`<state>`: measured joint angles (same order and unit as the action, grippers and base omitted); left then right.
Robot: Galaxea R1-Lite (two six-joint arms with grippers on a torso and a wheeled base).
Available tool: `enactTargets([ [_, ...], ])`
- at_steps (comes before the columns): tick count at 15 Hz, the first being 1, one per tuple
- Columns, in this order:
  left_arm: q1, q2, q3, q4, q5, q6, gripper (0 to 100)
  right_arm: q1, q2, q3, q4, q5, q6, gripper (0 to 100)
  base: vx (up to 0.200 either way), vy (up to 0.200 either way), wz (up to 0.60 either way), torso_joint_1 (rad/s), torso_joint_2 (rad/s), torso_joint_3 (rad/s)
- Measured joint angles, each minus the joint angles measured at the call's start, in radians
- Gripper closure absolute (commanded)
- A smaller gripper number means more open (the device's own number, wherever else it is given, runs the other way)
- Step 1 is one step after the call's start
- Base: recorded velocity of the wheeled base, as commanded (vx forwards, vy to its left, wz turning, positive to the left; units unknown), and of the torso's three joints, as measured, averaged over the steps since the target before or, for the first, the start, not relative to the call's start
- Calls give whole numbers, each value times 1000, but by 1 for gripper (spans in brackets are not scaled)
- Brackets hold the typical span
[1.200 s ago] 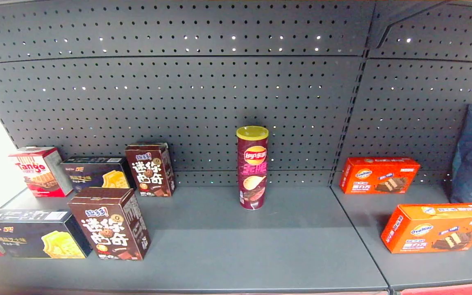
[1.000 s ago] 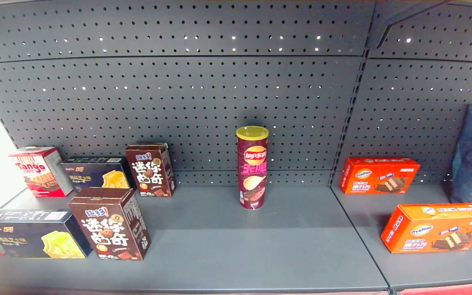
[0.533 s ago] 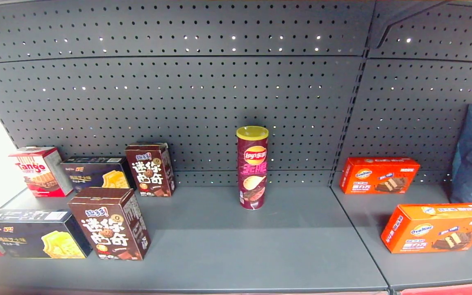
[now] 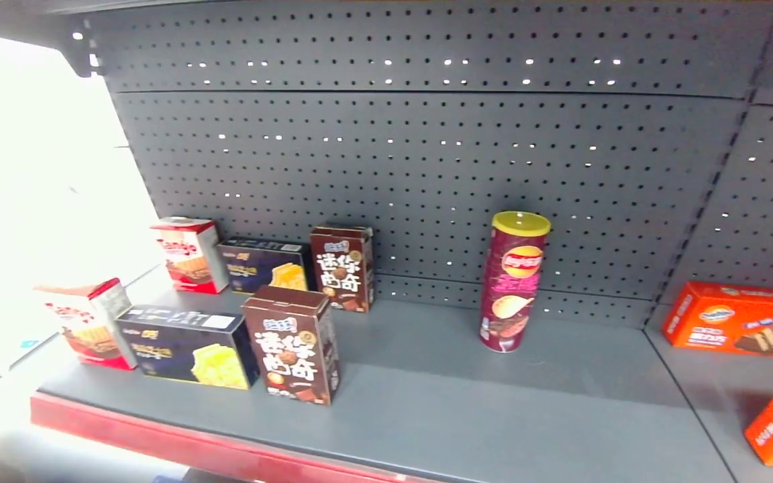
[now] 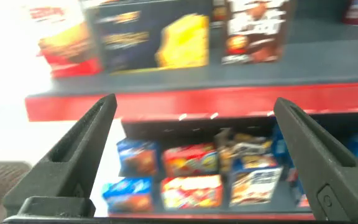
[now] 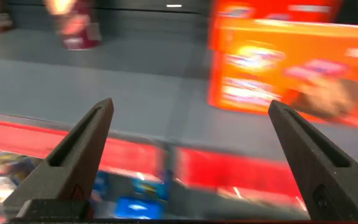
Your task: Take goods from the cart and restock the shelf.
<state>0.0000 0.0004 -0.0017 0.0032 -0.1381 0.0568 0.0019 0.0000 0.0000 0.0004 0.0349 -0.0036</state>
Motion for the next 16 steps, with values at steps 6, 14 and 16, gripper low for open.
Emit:
enactTargets([
  [6, 0, 0, 0, -1, 6, -12, 0, 0, 0, 0, 0, -1, 1, 0, 0, 0, 600, 2, 5, 3],
  [14, 0, 0, 0, -1, 5, -10, 0, 0, 0, 0, 0, -1, 2, 0, 0, 0, 600, 2, 3, 4],
  [16, 0, 0, 0, -1, 6, -10, 0, 0, 0, 0, 0, -1, 3, 0, 0, 0, 0, 0, 0, 0],
])
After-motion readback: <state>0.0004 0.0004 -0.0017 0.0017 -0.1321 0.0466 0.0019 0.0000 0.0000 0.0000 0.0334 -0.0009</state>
